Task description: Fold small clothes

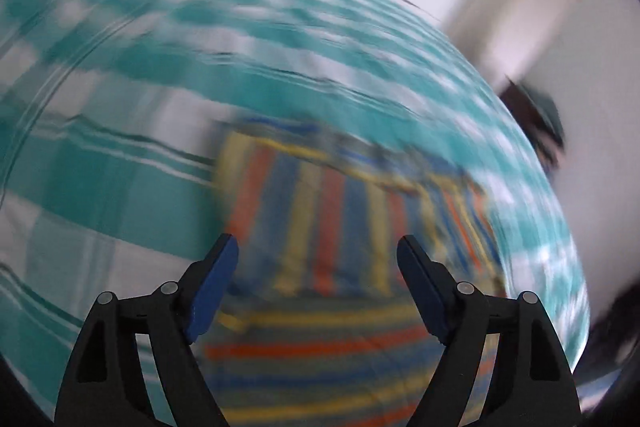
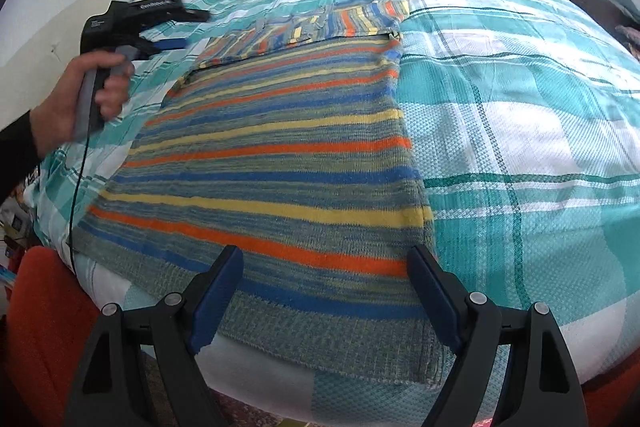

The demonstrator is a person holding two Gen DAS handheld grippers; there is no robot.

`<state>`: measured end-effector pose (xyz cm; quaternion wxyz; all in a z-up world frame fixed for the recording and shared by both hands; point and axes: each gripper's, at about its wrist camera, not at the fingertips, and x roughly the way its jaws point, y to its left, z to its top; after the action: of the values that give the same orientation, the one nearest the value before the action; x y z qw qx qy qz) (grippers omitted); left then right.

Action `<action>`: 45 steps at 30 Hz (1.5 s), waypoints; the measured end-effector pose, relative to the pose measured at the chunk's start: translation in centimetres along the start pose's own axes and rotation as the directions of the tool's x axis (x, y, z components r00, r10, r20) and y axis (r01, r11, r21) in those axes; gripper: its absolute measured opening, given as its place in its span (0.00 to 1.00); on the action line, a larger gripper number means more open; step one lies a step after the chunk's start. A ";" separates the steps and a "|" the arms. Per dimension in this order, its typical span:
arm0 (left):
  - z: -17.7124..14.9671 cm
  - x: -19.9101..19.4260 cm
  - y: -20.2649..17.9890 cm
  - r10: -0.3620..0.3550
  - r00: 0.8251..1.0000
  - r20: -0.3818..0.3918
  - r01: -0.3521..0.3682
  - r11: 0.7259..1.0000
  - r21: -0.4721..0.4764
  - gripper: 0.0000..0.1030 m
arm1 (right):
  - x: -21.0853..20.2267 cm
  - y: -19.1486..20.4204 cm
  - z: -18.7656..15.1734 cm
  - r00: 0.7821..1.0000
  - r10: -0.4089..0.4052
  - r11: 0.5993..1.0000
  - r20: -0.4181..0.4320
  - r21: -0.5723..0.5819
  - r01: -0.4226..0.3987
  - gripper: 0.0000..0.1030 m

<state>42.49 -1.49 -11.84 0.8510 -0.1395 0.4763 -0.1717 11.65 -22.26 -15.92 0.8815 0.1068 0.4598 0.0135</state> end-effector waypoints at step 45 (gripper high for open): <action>-25.0 -11.5 -6.6 0.143 0.990 -0.013 -0.134 0.953 0.273 0.92 | -1.0 0.7 0.8 0.987 -0.146 0.982 0.061 -0.112 0.152 0.84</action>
<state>14.38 -4.38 -13.05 0.8641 0.0150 0.4708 -0.1773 11.73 -21.81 -14.50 0.8965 0.0210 0.4416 -0.0286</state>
